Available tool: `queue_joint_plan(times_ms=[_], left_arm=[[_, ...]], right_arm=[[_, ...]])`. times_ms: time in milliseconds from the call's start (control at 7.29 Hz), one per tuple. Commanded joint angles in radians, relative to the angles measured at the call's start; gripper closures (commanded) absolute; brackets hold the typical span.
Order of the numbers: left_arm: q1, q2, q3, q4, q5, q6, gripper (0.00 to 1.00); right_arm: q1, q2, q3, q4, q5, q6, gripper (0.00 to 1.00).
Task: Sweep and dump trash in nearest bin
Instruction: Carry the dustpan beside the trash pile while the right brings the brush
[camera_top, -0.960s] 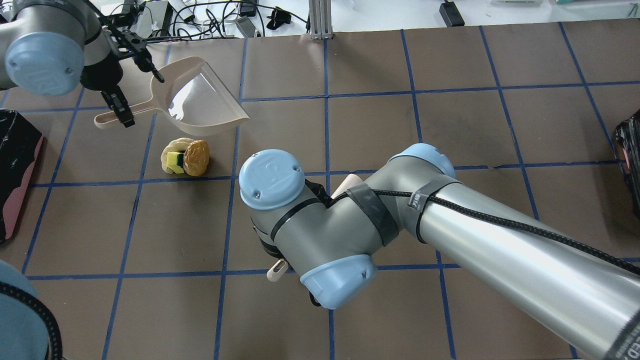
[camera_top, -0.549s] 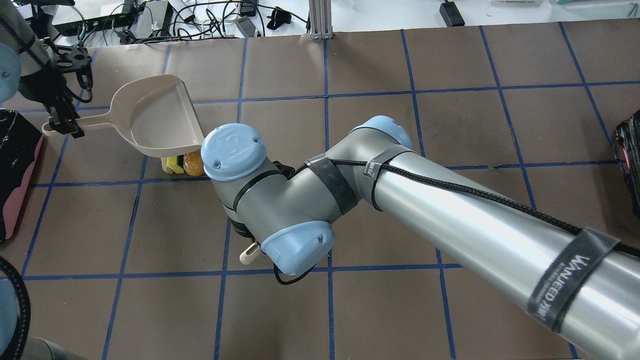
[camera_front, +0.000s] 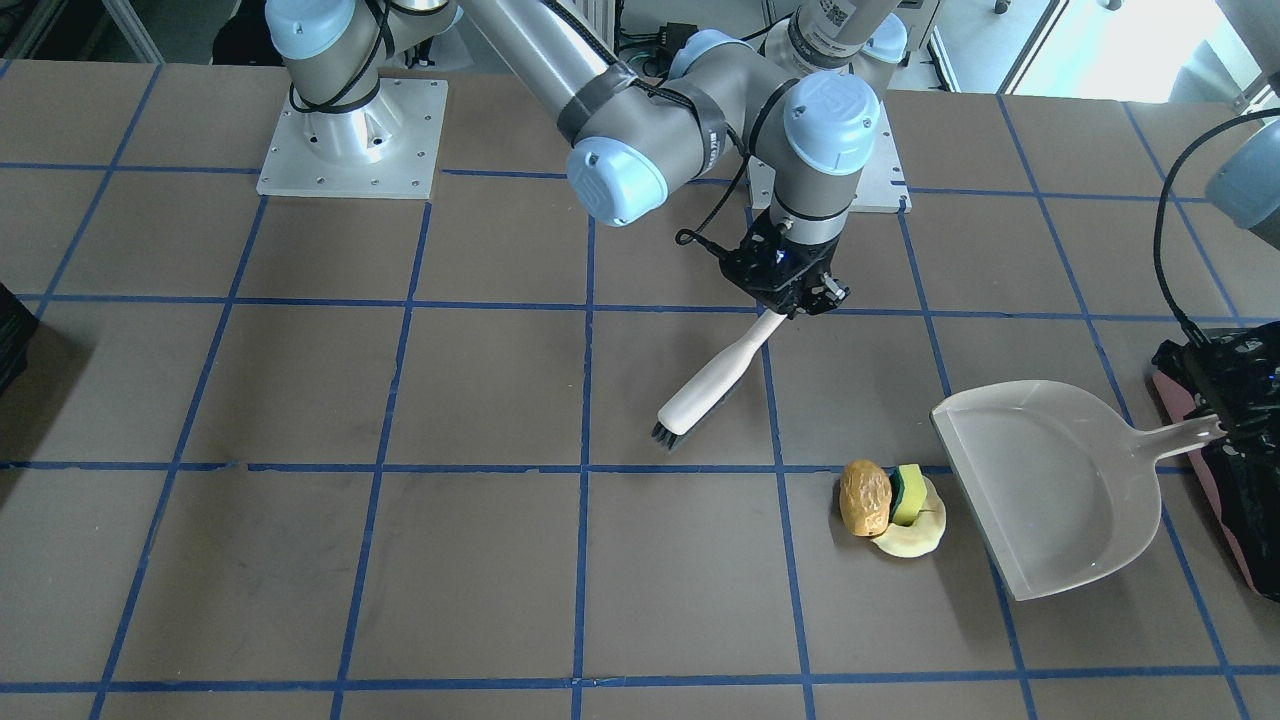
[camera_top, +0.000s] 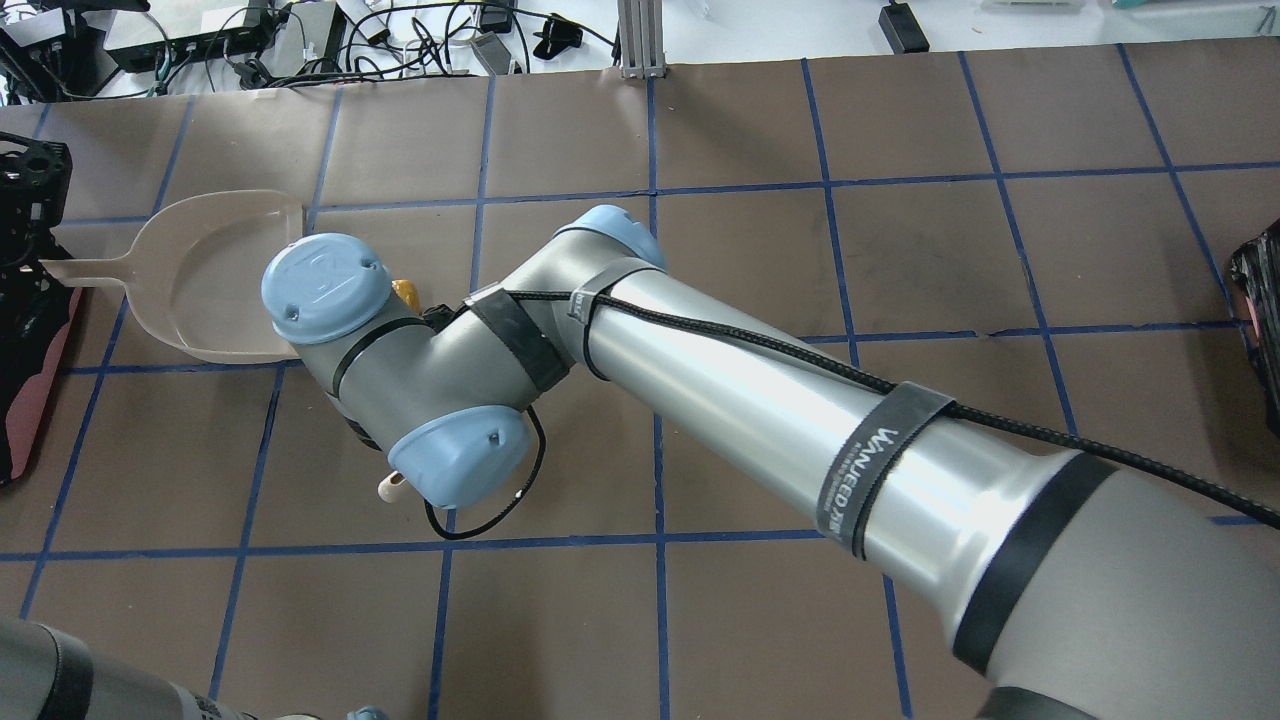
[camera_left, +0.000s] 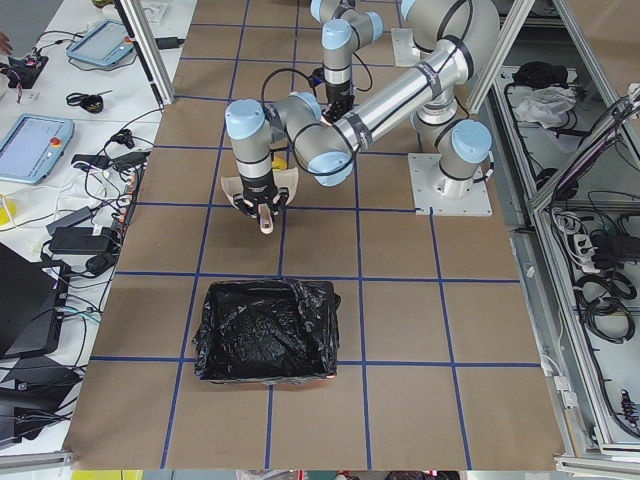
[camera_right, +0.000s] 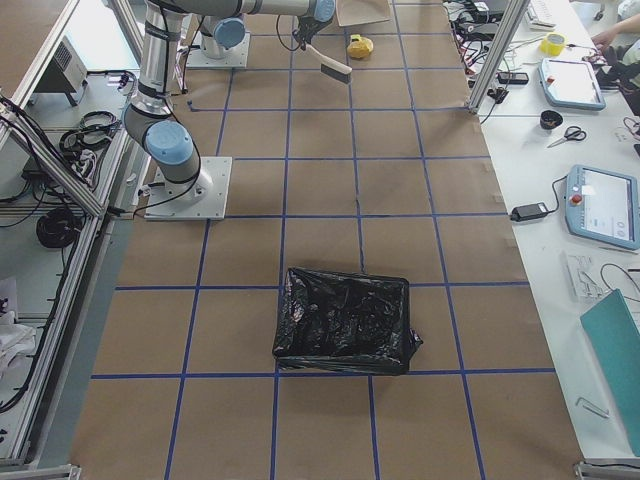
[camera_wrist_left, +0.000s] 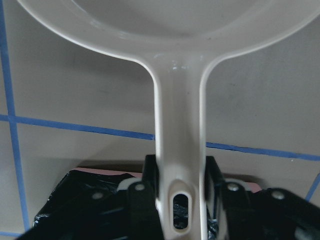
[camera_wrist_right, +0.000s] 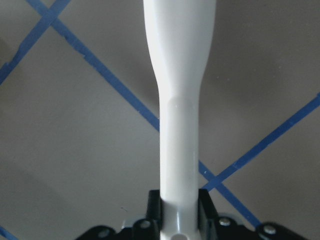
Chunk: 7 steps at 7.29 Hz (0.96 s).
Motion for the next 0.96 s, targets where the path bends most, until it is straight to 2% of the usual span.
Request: queue_joint_plan(times_ms=[0, 412, 549, 823], left_arm=[[0.015, -0.042, -0.003, 0.082, 0.002, 0.204, 1.0], [0.016, -0.094, -0.017, 0.157, -0.003, 0.239, 1.0], [0.013, -0.103, -0.02, 0.159, -0.006, 0.205, 1.0], [0.015, -0.106, -0.032, 0.16, -0.03, 0.169, 1.0]], right_arm=[[0.05, 0.124, -0.159, 0.001, 0.001, 0.017, 1.0], [0.079, 0.191, -0.245, -0.002, 0.004, 0.005, 1.0], [0.079, 0.236, -0.295, -0.004, 0.043, -0.015, 1.0], [0.079, 0.317, -0.41, -0.001, 0.037, -0.047, 1.0]])
